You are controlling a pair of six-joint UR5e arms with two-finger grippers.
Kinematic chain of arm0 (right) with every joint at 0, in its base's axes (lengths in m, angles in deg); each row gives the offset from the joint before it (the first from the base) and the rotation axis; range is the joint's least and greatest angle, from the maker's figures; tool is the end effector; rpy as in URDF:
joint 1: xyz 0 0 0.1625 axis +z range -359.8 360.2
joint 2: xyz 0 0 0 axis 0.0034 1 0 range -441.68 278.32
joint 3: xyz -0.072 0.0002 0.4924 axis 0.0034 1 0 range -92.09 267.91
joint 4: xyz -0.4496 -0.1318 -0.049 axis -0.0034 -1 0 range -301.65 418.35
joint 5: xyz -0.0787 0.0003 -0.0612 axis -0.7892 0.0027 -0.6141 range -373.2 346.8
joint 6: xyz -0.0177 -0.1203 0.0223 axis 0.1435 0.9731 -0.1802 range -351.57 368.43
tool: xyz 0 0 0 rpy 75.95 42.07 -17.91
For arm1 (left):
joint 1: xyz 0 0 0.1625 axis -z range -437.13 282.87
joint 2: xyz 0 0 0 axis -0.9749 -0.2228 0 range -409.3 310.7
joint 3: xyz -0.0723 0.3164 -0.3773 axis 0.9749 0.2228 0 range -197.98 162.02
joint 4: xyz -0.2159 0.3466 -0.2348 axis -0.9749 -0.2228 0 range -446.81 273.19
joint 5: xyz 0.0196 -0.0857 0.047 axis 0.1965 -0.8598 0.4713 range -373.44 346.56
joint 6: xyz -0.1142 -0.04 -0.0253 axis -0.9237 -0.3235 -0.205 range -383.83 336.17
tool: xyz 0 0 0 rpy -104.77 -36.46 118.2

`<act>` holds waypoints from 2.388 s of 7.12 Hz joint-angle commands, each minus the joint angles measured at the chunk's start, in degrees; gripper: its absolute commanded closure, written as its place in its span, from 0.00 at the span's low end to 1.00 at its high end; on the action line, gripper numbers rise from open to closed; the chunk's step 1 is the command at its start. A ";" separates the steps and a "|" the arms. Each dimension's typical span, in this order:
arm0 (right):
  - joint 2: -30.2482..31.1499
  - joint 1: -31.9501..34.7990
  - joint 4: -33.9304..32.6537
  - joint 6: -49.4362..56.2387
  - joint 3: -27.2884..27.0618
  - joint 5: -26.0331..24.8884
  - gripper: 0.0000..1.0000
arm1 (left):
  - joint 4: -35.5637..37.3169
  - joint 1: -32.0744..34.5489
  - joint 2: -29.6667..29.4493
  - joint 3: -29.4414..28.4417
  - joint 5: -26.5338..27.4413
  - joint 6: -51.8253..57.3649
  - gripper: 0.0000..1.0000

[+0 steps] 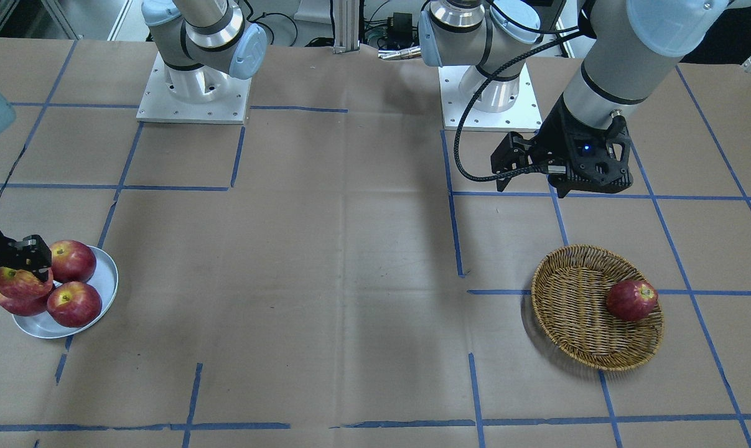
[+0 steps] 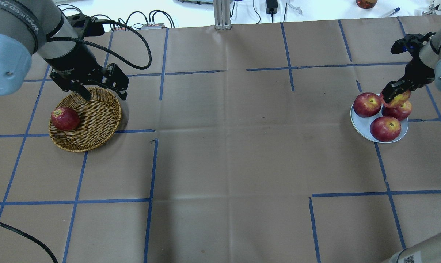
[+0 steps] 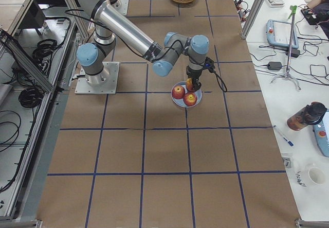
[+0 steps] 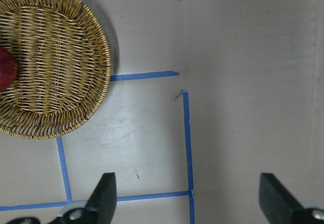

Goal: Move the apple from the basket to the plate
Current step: 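Lower the apple onto the plate beside the other apples, then open the right gripper and raise it away from the plate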

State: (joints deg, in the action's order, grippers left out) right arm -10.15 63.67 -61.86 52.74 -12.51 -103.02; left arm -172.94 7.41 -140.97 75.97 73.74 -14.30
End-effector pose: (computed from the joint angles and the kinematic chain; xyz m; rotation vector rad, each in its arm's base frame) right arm -0.1732 -0.6464 0.2950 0.4840 -3.0931 0.0320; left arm -0.0854 -0.5707 0.4892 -0.1084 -3.0866 -0.0373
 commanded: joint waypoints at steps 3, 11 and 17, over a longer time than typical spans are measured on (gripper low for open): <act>-0.25 -0.02 -0.02 0.17 -2.22 -0.70 0.46 | 0.00 0.01 0.00 0.00 0.00 0.05 0.01; 8.26 7.59 20.47 -8.91 11.54 0.35 0.00 | 0.00 -0.07 0.00 0.00 0.00 0.23 0.01; 16.79 25.47 28.01 -39.38 9.04 0.09 0.00 | 0.53 0.01 0.00 0.00 0.00 0.23 0.01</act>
State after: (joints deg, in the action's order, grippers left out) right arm 5.86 87.40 -33.62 16.09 -1.96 -102.83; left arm -172.42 7.39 -140.97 75.97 73.74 -14.07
